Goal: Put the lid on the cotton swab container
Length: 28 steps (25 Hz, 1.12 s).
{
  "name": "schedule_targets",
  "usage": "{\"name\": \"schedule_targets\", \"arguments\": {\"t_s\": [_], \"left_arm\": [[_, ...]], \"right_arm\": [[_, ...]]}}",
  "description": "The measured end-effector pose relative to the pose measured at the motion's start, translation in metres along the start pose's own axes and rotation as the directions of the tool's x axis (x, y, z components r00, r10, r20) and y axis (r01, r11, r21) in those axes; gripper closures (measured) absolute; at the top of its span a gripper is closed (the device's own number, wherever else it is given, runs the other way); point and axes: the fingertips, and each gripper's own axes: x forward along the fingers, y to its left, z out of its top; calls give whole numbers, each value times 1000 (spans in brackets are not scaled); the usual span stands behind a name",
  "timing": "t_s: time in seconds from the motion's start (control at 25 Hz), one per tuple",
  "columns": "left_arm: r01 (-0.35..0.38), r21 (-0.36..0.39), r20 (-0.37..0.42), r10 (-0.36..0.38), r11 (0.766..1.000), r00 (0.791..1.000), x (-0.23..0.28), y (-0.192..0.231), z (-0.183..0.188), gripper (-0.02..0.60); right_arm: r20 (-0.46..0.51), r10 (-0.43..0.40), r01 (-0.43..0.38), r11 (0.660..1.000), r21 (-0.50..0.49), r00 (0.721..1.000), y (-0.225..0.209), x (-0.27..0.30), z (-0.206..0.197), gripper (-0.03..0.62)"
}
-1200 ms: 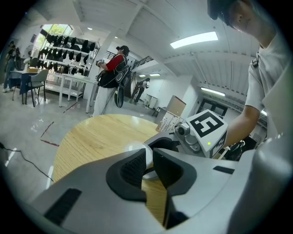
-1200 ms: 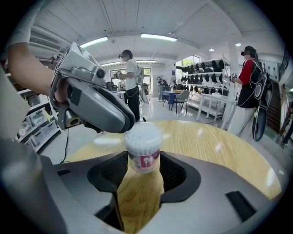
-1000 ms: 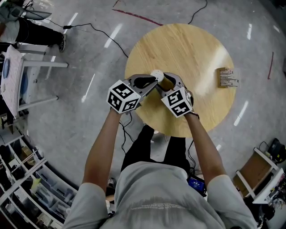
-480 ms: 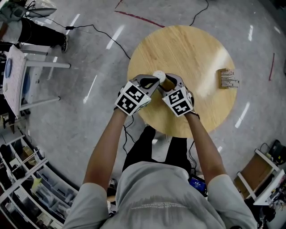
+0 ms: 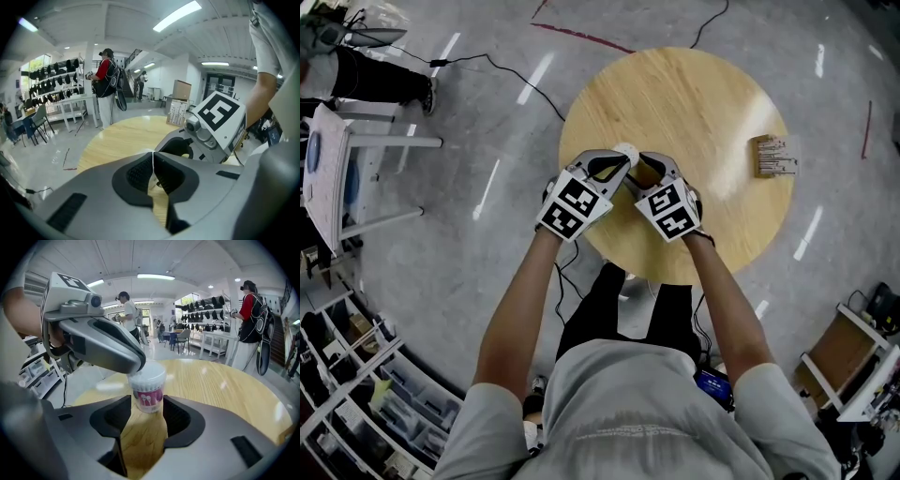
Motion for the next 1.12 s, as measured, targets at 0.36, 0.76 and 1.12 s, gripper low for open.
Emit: {"name": "schedule_targets", "arguments": {"t_s": [0.36,0.76,1.12], "left_arm": [[5,-17,-67,-6,1000,998,11,-4,-10,561],[-9,-246,22,15,969,1000,-5,16,5,561],[-111,-341,237,200,933,951,-62,48,110,561]], "right_arm": [[-5,-2,2,1000,4,1000,-2,-5,-1,358],[11,-87,87,995,52,996,-16,-85,21,364],[141,-221,225,974,-14,965,-65,-200,103,560]]}}
